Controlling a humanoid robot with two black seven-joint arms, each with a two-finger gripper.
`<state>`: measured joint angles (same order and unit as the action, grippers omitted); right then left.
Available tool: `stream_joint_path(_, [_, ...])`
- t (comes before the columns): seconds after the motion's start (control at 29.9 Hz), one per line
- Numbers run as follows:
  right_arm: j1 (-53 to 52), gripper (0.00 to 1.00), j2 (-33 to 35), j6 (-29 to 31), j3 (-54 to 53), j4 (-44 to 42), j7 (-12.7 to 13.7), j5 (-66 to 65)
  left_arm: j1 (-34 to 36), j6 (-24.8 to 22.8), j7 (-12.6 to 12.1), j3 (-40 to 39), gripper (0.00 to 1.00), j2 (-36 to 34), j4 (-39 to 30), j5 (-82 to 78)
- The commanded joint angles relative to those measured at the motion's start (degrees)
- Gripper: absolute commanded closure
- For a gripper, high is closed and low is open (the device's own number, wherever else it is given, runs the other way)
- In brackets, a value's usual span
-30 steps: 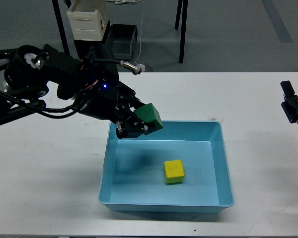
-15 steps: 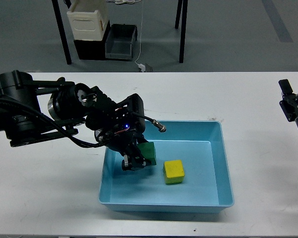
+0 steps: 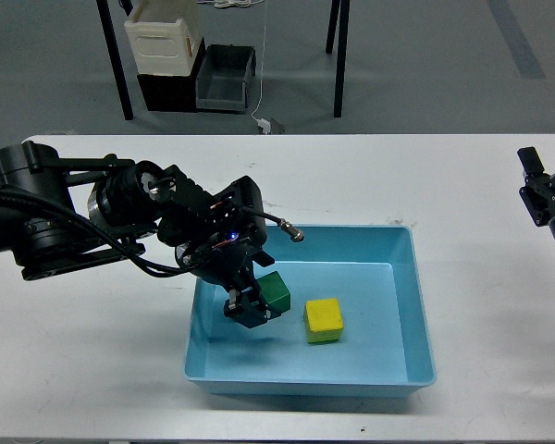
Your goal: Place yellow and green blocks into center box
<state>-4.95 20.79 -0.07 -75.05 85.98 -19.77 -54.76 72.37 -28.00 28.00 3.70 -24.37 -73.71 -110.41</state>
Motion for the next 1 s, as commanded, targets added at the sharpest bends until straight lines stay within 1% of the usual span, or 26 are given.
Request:
stream_joint_path(0.0, [-0.6, 0.00, -1.1, 0.1, -0.2, 0.2, 0.0, 0.1, -1.1, 0.0, 0.0, -5.8, 0.00, -2.6, 0.1, 15.9])
stream_joint_path(0.1, [-1.4, 0.00, -2.2, 0.2, -0.3, 0.0, 0.1, 0.2, -4.2, 0.0, 0.0, -11.1, 0.00, -3.7, 0.5, 29.2])
stream_joint_path(0.17, [-2.5, 0.00, -3.5, 0.4, -0.2, -0.1, 0.5, 0.3, -6.4, 0.0, 0.0, -14.8, 0.00, -4.0, 2.4, 35.0])
stream_joint_path(0.27, [-4.4, 0.00, -6.3, 0.6, -0.2, -0.4, 1.5, 0.3, -11.4, 0.0, 0.0, -23.1, 0.00, -4.6, 5.0, 42.4])
stream_joint_path(0.37, [-6.6, 0.00, -7.4, 0.5, -0.3, -0.5, 4.8, 3.5, -18.4, 0.0, 0.0, -32.9, 0.00, -4.8, 5.7, 51.2])
stream_joint_path(0.43, [-7.4, 0.00, -8.1, 0.6, -0.3, -0.4, 7.4, 11.0, -22.6, 0.0, 0.0, -38.0, 0.00, -5.0, 5.7, 55.5])
stream_joint_path(0.53, [-8.1, 0.00, -8.1, 1.8, -1.1, -0.4, 9.2, 23.7, -27.3, 0.0, 0.0, -43.1, 0.00, -4.9, 5.7, 59.9])
stream_joint_path(0.6, [-8.3, 0.00, -8.1, 3.6, -1.6, -0.5, 9.8, 30.2, -29.9, 0.0, 0.0, -45.7, 0.00, -4.7, 5.7, 62.9])
stream_joint_path(0.67, [-8.0, 0.00, -8.2, 5.5, -2.5, -0.4, 10.5, 35.4, -32.3, 2.1, 0.0, -47.0, 0.00, -4.8, 5.4, 67.3])
stream_joint_path(0.7, [-7.6, 0.00, -8.3, 6.5, -2.8, -0.3, 10.7, 36.8, -32.9, 2.2, 0.0, -47.2, 0.00, -4.8, 5.3, 70.0])
stream_joint_path(0.9, [-1.8, 0.00, -11.0, 12.5, -5.5, 0.4, 10.9, 43.5, -39.2, 1.5, 0.0, -46.8, 0.00, -6.8, 5.5, 98.6])
stream_joint_path(0.97, [0.6, 0.00, -12.2, 14.2, -5.8, 0.8, 10.9, 45.7, -40.9, 0.7, 0.0, -47.2, 0.00, -7.8, 4.7, 105.0])
